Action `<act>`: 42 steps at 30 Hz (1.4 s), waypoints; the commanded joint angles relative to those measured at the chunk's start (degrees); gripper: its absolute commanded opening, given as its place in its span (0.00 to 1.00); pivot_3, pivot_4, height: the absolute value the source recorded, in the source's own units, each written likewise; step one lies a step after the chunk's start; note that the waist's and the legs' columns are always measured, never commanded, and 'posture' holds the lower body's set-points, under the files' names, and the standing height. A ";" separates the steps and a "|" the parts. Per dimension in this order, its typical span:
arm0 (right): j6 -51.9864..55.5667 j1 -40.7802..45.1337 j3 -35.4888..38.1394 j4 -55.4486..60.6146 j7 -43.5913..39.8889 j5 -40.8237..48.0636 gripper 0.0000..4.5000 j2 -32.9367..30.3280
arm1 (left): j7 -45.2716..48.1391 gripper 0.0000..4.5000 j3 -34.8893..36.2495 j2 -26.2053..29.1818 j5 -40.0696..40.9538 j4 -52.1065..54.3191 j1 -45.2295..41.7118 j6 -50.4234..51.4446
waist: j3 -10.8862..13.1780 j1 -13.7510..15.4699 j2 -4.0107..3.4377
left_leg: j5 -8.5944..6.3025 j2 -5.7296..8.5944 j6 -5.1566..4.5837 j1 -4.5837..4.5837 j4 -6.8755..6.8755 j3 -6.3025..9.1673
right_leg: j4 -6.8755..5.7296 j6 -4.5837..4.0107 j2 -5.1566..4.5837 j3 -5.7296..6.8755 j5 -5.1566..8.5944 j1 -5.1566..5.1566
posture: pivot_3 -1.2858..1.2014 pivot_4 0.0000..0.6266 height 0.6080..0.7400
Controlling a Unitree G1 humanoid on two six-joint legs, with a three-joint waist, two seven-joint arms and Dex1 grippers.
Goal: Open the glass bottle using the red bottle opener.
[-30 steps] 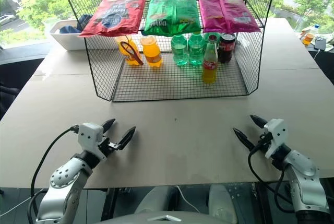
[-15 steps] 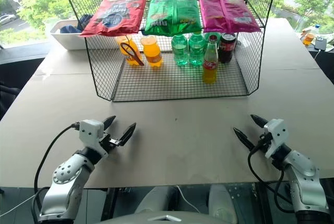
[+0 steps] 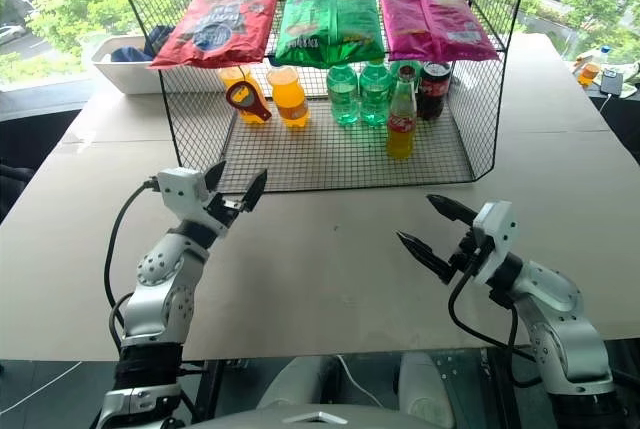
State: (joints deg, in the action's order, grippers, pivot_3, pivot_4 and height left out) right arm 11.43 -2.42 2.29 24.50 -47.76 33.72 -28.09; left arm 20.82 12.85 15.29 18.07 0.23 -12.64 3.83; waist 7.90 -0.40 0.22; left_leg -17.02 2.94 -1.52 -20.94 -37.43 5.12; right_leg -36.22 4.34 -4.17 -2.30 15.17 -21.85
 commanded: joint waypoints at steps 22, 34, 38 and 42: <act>6.45 12.64 2.79 10.02 9.39 5.58 0.98 0.09 | -1.71 1.00 3.38 -0.88 1.30 -14.79 -14.93 -5.72 | 0.12 -0.15 0.33 | 0.05 0.02 0.06 -0.95 -0.91 0.01 | -0.69 0.01 0.09 0.00 -0.01 -0.91 | 0.52 0.24 1.00; 6.47 12.38 3.10 10.75 11.08 4.62 0.98 -0.30 | -0.08 1.00 0.87 -3.89 -0.12 -26.67 -23.51 -11.72 | 0.08 -0.07 0.44 | 0.05 0.09 0.04 -0.99 -0.95 0.03 | -0.71 0.02 0.09 0.02 -0.02 -0.92 | 0.52 0.24 1.00; 6.50 12.30 2.96 11.13 11.88 4.47 0.98 -0.29 | 0.73 1.00 0.19 -4.20 -0.41 -28.60 -25.30 -13.25 | 0.08 -0.11 0.44 | 0.05 0.09 0.04 -0.98 -0.96 0.03 | -0.73 0.02 0.09 0.02 -0.02 -0.91 | 0.52 0.24 1.00; 6.46 11.67 3.01 11.61 12.27 4.21 0.98 -0.61 | 0.42 1.00 0.54 -4.46 0.00 -29.50 -26.67 -14.12 | 0.08 -0.16 0.44 | 0.05 0.09 0.04 -0.98 -0.97 0.03 | -0.75 0.02 0.09 0.02 -0.02 -0.91 | 0.52 0.24 1.00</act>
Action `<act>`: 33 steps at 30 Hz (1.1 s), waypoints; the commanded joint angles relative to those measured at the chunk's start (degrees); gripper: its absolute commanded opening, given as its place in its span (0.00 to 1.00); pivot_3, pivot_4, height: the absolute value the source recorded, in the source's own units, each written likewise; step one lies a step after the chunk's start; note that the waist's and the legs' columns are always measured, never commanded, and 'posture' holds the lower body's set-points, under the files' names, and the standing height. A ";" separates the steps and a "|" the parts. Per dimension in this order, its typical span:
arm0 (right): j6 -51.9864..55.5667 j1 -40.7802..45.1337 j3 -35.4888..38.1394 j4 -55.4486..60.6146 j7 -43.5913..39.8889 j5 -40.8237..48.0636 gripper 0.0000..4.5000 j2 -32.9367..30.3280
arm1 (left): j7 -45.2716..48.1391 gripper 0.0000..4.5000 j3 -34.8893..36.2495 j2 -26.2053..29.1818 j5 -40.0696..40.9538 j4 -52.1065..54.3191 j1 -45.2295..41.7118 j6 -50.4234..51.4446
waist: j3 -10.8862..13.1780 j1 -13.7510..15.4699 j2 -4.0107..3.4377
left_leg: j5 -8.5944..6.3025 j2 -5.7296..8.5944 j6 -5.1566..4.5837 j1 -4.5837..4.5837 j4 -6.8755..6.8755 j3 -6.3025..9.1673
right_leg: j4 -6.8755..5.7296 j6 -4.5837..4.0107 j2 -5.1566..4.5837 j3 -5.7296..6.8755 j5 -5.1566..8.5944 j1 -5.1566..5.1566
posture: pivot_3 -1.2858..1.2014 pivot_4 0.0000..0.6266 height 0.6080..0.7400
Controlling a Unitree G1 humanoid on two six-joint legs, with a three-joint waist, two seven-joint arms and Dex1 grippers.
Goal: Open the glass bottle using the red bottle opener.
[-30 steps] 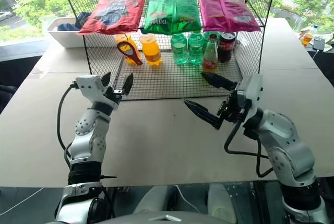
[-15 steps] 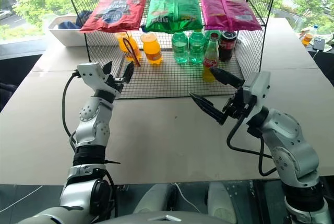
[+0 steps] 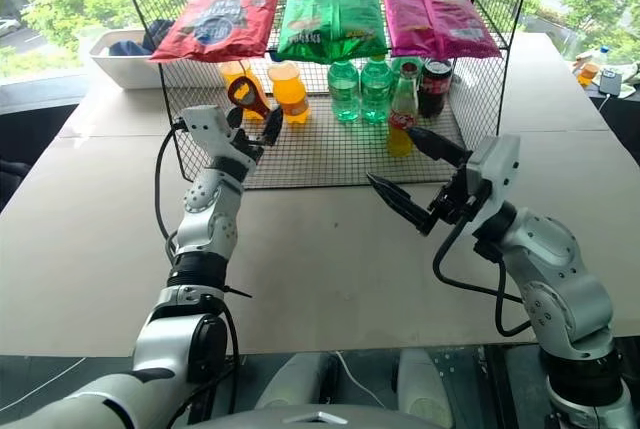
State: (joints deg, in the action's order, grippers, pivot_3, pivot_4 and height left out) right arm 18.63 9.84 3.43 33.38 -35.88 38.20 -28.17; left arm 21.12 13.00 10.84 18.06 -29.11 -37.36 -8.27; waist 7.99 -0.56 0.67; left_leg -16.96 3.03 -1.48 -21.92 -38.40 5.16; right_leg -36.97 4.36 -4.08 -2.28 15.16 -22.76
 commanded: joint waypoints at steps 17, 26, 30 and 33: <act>-1.82 -0.70 1.71 2.09 0.65 -1.63 1.00 -0.49 | 0.17 0.02 1.93 -0.53 1.73 -1.10 -2.21 -3.04 | 0.00 0.05 0.01 | 0.00 0.02 0.00 0.00 -0.03 0.00 | -0.02 0.00 0.01 0.00 0.00 0.00 | 0.52 0.24 1.00; -2.31 -0.61 1.06 1.51 0.56 -2.41 1.00 -0.07 | 6.68 0.02 5.42 -3.22 15.46 6.97 -0.25 6.96 | 0.00 -0.08 0.01 | 0.00 0.01 0.00 0.00 -0.05 -0.01 | -0.05 0.00 0.00 -0.01 0.00 0.01 | 0.52 0.24 1.00; -2.55 -1.02 1.03 1.31 0.49 -2.91 1.00 0.15 | 10.06 0.02 8.18 -4.12 23.37 10.97 1.58 12.10 | 0.00 -0.15 0.01 | 0.00 -0.02 0.00 0.00 -0.07 0.00 | -0.08 0.00 0.01 -0.01 0.00 0.00 | 0.52 0.24 1.00; -2.80 -1.24 0.97 1.07 0.40 -3.42 1.00 0.33 | 10.26 0.02 11.26 -4.88 29.17 11.81 2.22 15.68 | -0.01 -0.15 0.02 | 0.00 -0.01 0.00 0.01 -0.10 -0.01 | -0.10 0.00 0.02 -0.02 0.00 0.01 | 0.52 0.24 1.00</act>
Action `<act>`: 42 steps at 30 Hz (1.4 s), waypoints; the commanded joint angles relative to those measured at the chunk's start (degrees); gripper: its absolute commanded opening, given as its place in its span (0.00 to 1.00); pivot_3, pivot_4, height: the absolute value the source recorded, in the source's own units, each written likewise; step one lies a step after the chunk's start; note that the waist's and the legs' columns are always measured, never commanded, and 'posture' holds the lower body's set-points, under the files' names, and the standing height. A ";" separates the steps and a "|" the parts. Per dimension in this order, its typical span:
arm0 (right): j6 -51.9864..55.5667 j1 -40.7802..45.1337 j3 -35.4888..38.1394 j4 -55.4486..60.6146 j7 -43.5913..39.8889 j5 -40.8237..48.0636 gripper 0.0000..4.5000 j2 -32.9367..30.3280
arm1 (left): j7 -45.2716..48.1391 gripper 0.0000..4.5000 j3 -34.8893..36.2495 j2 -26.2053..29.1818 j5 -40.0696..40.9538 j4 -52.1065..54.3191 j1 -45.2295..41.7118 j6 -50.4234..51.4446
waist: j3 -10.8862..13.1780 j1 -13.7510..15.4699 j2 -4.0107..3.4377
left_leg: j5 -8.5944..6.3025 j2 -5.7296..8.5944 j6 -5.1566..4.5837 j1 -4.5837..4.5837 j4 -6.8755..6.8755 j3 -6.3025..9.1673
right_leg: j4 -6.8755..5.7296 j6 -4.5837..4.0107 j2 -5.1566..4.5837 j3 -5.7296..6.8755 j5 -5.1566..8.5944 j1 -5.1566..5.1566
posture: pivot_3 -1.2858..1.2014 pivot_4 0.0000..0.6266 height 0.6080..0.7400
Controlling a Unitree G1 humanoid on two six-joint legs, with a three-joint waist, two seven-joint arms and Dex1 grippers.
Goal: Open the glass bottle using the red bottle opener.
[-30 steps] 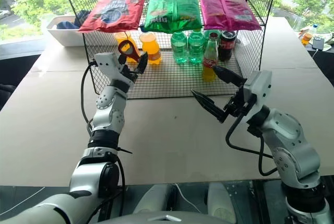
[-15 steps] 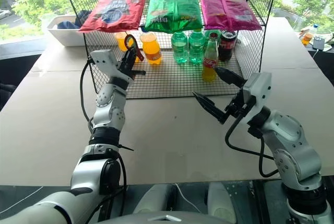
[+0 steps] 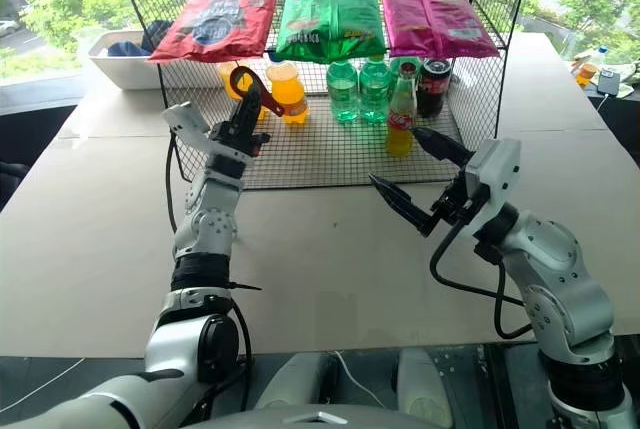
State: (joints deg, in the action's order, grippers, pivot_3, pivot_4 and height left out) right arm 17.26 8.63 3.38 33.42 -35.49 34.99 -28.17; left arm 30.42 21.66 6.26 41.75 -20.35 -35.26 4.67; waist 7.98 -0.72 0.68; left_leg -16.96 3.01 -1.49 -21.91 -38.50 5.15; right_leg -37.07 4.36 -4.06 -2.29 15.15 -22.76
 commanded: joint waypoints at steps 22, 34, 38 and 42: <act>-2.69 -1.33 0.27 -0.28 0.40 -4.01 1.00 2.09 | 5.76 0.02 3.83 -0.44 17.28 8.58 3.50 19.97 | -0.03 1.03 0.06 | 0.00 0.05 0.00 0.01 -0.14 0.07 | -0.03 -0.01 0.00 0.04 0.00 0.04 | 0.52 0.24 1.00; -2.09 -1.66 -0.95 -0.57 1.01 -6.24 1.00 3.05 | 5.45 0.02 3.91 -1.65 19.82 11.80 1.94 21.48 | -0.02 1.38 0.08 | 0.00 0.03 0.00 0.03 -0.14 0.07 | -0.06 -0.01 0.01 0.05 0.00 0.05 | 0.52 0.24 1.00; 1.59 -2.36 -1.71 -0.14 4.58 -6.90 1.00 3.61 | 8.07 0.02 1.07 -0.75 20.33 13.78 2.88 25.08 | -0.02 1.38 0.09 | 0.00 0.03 0.00 0.02 -0.14 0.03 | -0.09 -0.01 0.02 0.01 0.00 0.05 | 0.52 0.24 1.00; 11.81 -2.59 -2.77 1.58 6.72 -2.85 1.00 2.22 | 12.53 0.02 -4.63 0.95 20.61 17.41 5.92 31.86 | -0.02 1.30 0.08 | 0.00 0.06 0.00 0.02 -0.14 0.02 | -0.07 -0.01 0.00 -0.02 0.01 0.04 | 0.52 0.24 1.00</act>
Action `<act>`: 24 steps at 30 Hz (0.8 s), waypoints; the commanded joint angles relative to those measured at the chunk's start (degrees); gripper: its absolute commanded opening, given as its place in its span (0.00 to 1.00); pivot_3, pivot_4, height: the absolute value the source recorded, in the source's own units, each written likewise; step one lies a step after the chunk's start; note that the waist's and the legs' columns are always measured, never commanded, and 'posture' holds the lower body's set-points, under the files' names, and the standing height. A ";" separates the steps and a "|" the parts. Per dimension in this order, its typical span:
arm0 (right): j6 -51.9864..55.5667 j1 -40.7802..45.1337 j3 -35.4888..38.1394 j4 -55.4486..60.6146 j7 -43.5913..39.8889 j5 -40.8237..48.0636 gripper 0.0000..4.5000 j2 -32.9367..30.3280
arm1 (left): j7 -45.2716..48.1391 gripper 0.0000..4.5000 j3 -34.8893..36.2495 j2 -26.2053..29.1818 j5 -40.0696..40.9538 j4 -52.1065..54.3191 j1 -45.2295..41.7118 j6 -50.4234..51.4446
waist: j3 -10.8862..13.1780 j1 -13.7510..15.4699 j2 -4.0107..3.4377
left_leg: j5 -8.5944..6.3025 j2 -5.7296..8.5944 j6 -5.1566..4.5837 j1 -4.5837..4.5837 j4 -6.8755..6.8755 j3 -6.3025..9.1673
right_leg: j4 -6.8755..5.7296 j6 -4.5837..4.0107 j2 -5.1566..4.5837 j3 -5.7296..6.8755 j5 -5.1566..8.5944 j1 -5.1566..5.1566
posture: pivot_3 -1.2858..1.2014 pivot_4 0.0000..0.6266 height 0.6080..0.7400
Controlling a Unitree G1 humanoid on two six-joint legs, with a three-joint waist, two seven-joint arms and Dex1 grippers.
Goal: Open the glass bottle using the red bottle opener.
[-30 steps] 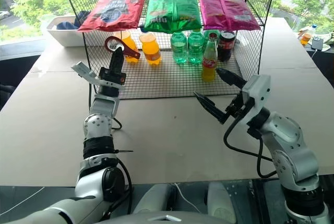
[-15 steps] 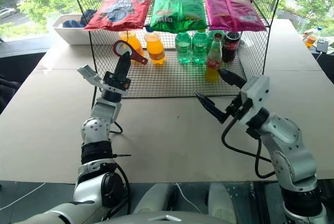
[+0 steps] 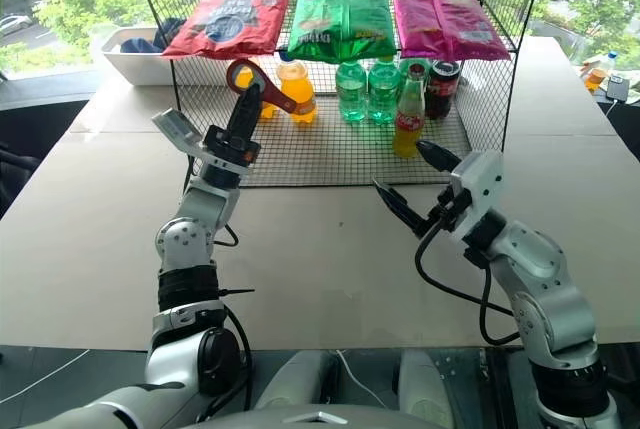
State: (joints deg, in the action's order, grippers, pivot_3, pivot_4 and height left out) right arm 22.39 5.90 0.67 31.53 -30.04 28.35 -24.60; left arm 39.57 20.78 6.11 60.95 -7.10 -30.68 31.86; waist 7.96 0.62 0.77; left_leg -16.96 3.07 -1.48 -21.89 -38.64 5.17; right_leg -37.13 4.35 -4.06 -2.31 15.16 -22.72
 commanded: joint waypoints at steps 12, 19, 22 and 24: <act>40.29 0.00 4.44 7.62 10.51 39.98 1.00 -7.83 | 14.86 0.02 -15.00 8.88 0.08 7.84 5.80 17.37 | 0.00 -0.91 0.00 | 0.00 -0.08 -0.01 0.01 0.03 0.01 | -0.02 -0.02 0.02 0.00 0.01 0.02 | 0.52 0.24 1.00; 38.45 1.26 3.36 7.32 17.78 54.97 1.00 -6.86 | 18.64 0.02 -18.17 11.05 0.76 8.79 6.86 21.89 | 0.00 -1.31 0.00 | -0.01 -0.09 -0.02 0.01 0.03 0.00 | -0.01 -0.02 0.02 -0.01 0.01 0.02 | 0.52 0.24 1.00; 37.69 2.94 1.27 6.89 20.20 57.85 1.00 -6.26 | 19.05 0.02 -18.64 11.13 0.68 9.60 7.74 22.53 | 0.00 -1.37 -0.01 | -0.01 -0.10 -0.02 0.01 0.04 0.00 | -0.01 -0.02 0.02 -0.01 0.01 0.02 | 0.52 0.24 1.00; 37.61 4.34 -0.36 6.41 21.11 58.79 1.00 -6.08 | 19.35 0.02 -19.01 11.37 0.12 9.84 8.26 22.61 | 0.00 -1.39 -0.01 | -0.01 -0.10 -0.02 0.01 0.04 0.00 | -0.01 -0.02 0.02 -0.01 0.01 0.01 | 0.52 0.24 1.00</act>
State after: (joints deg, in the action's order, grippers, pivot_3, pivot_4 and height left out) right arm 60.95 9.33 1.21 37.10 -9.66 84.52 -30.99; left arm 57.80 1.85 17.17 60.79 0.47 -22.62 54.35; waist 7.96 -0.77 0.76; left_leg -16.97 2.97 -1.50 -21.88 -38.60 5.16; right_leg -37.14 4.34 -4.04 -2.32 15.17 -22.70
